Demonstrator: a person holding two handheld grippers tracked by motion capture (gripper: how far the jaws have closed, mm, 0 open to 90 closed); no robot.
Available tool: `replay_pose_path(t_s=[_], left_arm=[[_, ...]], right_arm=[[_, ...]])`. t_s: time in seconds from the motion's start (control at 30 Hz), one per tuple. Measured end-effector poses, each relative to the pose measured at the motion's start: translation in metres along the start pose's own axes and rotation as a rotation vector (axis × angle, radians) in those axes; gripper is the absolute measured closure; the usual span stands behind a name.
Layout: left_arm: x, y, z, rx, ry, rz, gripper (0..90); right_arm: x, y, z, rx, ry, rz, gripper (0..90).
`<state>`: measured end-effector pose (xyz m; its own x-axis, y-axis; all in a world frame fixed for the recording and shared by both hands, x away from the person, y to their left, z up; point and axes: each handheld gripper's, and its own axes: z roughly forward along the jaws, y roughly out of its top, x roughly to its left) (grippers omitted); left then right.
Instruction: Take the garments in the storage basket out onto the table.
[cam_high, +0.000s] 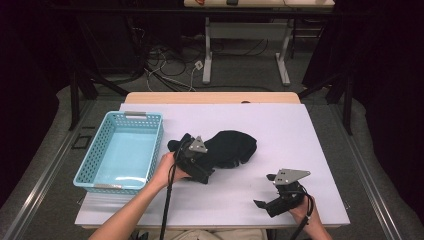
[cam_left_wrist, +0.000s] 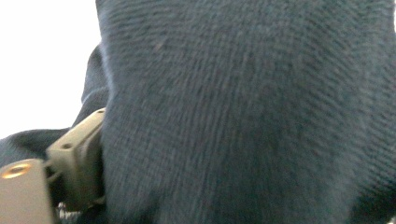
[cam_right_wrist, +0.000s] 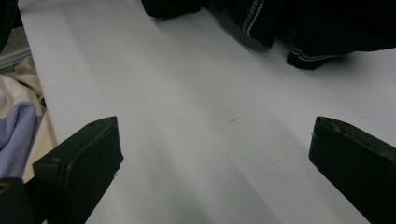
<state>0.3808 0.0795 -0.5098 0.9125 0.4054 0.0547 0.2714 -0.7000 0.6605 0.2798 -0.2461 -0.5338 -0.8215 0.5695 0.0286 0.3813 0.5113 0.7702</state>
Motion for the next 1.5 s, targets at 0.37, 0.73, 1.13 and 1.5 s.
replay_pose_path(t_s=[0.37,0.73,1.13,1.5], left_arm=[[-0.005,-0.015,-0.028,0.006,0.033,0.009,0.0],[-0.016,-0.029,-0.053,0.002,0.066,0.017,0.0],[-0.024,-0.050,-0.082,-0.008,0.109,-0.014,0.0],[-0.034,-0.070,-0.106,-0.028,0.150,-0.036,0.0]], right_arm=[[0.000,0.000,0.001,-0.006,0.002,-0.001,2.0],[0.000,0.000,0.001,-0.008,0.002,0.000,2.1],[0.000,0.000,0.001,-0.017,0.000,-0.005,2.2],[0.001,0.000,0.001,-0.013,-0.003,-0.008,2.2]])
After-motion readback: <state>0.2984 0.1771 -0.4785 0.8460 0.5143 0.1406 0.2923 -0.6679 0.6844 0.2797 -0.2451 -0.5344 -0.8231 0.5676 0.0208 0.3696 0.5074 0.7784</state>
